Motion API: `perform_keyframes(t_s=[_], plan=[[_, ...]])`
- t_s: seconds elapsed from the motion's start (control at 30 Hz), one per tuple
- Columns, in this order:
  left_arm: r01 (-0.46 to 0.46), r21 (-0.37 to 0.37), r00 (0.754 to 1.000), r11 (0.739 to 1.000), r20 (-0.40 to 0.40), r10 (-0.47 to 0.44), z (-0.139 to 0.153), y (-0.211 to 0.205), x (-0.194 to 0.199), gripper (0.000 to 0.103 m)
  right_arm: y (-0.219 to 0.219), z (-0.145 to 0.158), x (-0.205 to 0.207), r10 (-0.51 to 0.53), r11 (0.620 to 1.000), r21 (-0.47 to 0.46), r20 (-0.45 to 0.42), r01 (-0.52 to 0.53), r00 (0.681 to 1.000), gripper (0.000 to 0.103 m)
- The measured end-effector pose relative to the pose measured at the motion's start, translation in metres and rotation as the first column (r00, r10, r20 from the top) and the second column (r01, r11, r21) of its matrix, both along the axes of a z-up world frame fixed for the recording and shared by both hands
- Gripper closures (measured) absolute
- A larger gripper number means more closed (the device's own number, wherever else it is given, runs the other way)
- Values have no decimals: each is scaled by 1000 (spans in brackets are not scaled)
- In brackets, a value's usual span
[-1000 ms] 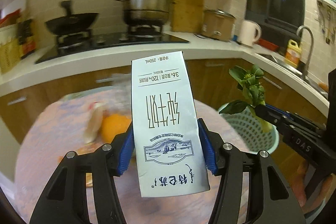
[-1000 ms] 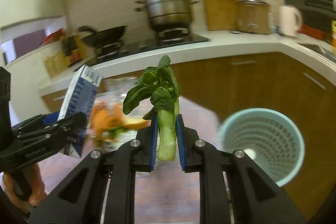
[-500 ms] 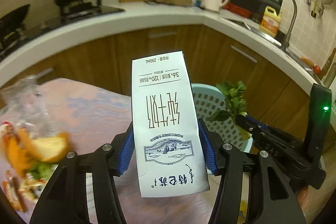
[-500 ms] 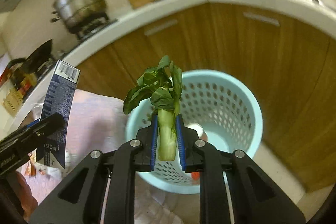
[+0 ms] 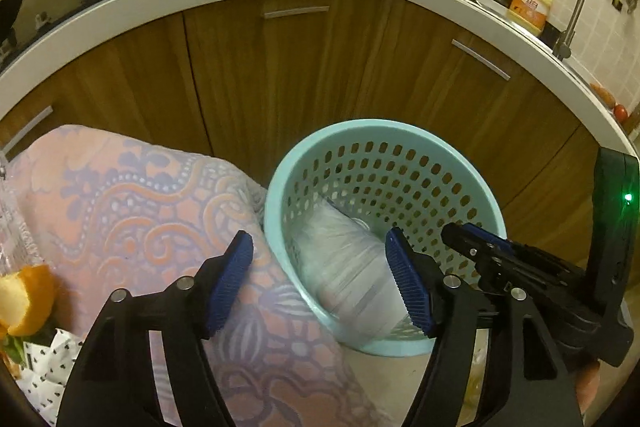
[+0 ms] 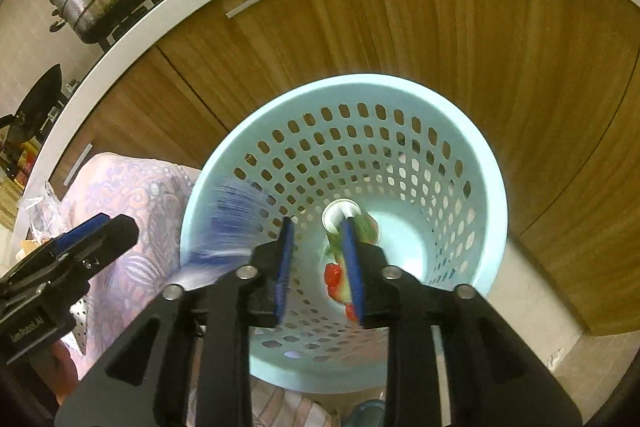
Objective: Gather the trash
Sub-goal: 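Carry carton and bok choy over the teal basket and open both tools, then return to the table and pinch the thin wrapper strip with the left tool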
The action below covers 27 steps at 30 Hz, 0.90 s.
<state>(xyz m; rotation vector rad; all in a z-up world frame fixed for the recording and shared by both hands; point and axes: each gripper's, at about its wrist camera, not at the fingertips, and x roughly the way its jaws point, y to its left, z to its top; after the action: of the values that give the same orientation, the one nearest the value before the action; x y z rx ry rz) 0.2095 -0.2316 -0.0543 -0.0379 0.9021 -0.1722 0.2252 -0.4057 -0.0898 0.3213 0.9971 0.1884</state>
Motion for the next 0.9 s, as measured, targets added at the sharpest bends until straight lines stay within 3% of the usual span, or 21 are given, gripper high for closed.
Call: perform_keyframes(t_s=[0.37,0.57,0.73,0.9], plan=[[-40,-47,996,998,77,44,24,27,-30,36,-1,18,-20,12,1000,3,50,-12,999,78],[-76,-81,984,994,154,88,49,55,-66,35,26,52,-42,65,998,-10,133,-65,989,78],[-157,-95,954,983,243,175,76,93,-109,26,63,85,-63,147,989,-12,210,-148,967,77],[-247,-122,916,961,293,273,93,144,-153,26,113,103,-86,245,969,-30,272,-246,931,61]])
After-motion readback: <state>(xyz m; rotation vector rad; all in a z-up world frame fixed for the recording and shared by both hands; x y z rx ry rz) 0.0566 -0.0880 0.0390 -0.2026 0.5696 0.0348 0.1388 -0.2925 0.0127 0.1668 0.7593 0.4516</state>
